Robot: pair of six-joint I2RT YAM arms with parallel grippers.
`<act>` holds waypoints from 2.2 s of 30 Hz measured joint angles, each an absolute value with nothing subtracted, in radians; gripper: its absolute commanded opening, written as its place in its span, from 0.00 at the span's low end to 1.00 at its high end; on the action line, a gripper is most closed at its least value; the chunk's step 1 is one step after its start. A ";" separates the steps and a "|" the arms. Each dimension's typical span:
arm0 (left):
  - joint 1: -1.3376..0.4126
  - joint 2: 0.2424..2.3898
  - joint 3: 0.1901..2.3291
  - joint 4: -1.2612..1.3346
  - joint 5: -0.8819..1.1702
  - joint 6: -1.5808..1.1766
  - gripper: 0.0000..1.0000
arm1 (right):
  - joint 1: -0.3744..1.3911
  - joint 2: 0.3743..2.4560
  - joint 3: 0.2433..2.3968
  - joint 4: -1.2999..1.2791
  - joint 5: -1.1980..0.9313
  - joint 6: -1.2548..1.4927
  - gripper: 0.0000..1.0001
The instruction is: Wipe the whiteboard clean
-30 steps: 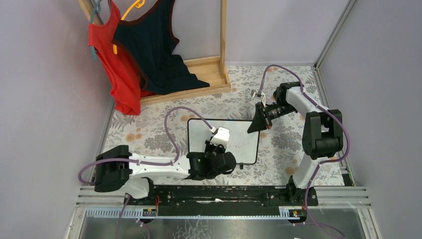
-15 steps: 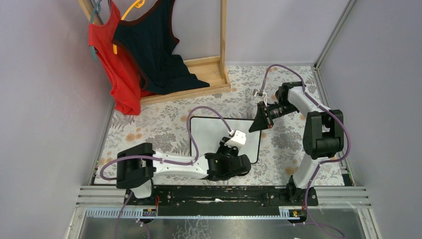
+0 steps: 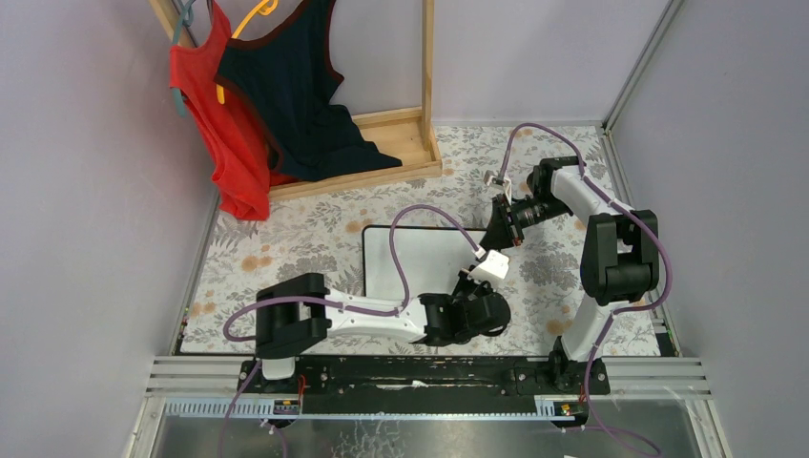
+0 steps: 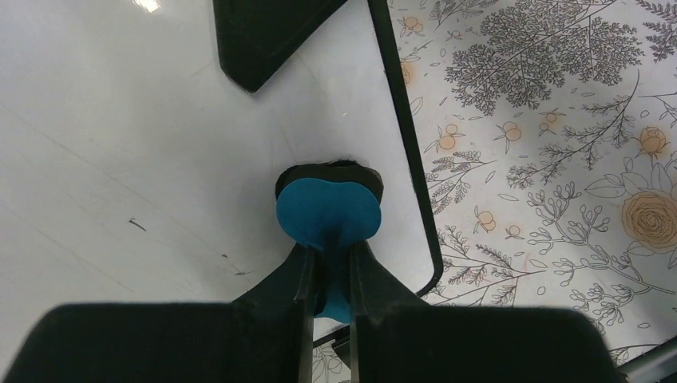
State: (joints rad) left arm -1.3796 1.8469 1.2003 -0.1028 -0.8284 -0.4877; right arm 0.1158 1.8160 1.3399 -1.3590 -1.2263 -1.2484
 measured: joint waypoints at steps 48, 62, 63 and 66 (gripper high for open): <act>-1.335 1.717 1.134 -0.227 -0.902 -0.497 0.00 | 0.112 1.817 1.340 -1.355 -1.226 -1.224 0.00; -1.322 1.446 1.070 -0.304 -0.951 -0.545 0.00 | 0.142 1.818 1.340 -1.377 -1.230 -1.242 0.00; -1.322 1.428 1.070 -0.324 -0.958 -0.553 0.00 | 0.142 1.818 1.340 -1.377 -1.230 -1.242 0.00; -1.321 1.376 1.070 -0.390 -0.992 -0.577 0.00 | 0.142 1.819 1.340 -1.378 -1.231 -1.242 0.00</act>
State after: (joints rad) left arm -1.3212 1.3758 1.0698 -0.3901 -0.9924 -0.5774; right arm 0.1425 1.8194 1.3396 -1.3777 -1.2312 -1.2419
